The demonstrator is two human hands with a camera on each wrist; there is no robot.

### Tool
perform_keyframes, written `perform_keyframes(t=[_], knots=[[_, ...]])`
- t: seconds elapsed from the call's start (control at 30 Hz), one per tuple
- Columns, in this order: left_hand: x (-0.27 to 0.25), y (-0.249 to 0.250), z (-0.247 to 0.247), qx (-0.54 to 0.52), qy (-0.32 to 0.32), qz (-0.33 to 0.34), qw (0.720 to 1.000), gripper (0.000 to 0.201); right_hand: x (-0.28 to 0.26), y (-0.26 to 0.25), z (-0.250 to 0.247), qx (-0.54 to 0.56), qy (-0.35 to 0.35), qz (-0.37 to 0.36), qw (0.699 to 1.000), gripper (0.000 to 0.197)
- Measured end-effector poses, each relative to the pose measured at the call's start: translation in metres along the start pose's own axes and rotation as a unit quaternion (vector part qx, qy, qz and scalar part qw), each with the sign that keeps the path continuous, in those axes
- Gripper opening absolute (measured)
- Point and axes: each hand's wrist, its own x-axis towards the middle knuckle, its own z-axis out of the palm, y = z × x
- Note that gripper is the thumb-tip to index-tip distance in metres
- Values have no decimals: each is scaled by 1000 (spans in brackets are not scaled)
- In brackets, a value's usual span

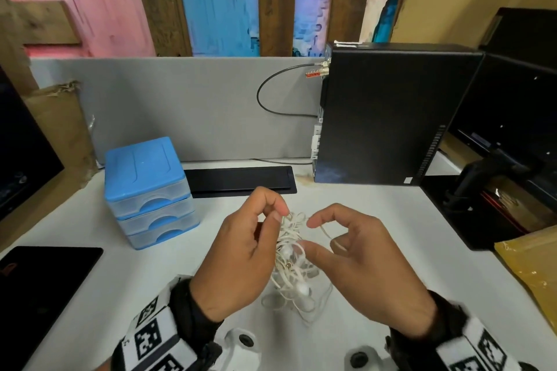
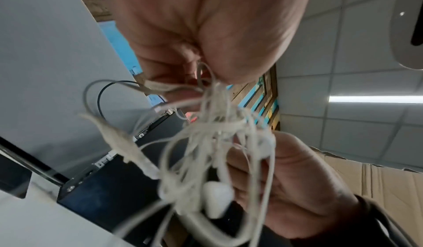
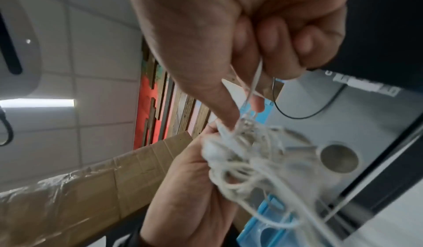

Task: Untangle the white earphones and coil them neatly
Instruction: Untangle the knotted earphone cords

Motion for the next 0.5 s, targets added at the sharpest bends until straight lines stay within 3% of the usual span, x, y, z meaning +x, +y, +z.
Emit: perform_keyframes(t=[0.13,0.23,0.3,0.37,0.43,0.5], knots=[[5,-8,-2,37,33,-2,999,20,3,6,-4,-105,71,-52,991,22],[8,-14,-7,65,45,-14,997,19,11,12,-14,-152,153,-92,972,52],[8,-15,-8,92,22,-4,996,21,16,16,-23,-170,186,-114,961,61],[6,-15,-6,119,-1,12,993,21,21,20,-31,-208,159,-116,958,53],[4,-15,-3,129,-5,27,991,19,23,26,-33,-259,74,-100,958,38],[3,-14,-2,112,-6,26,993,17,25,31,-30,-223,51,-105,968,19]])
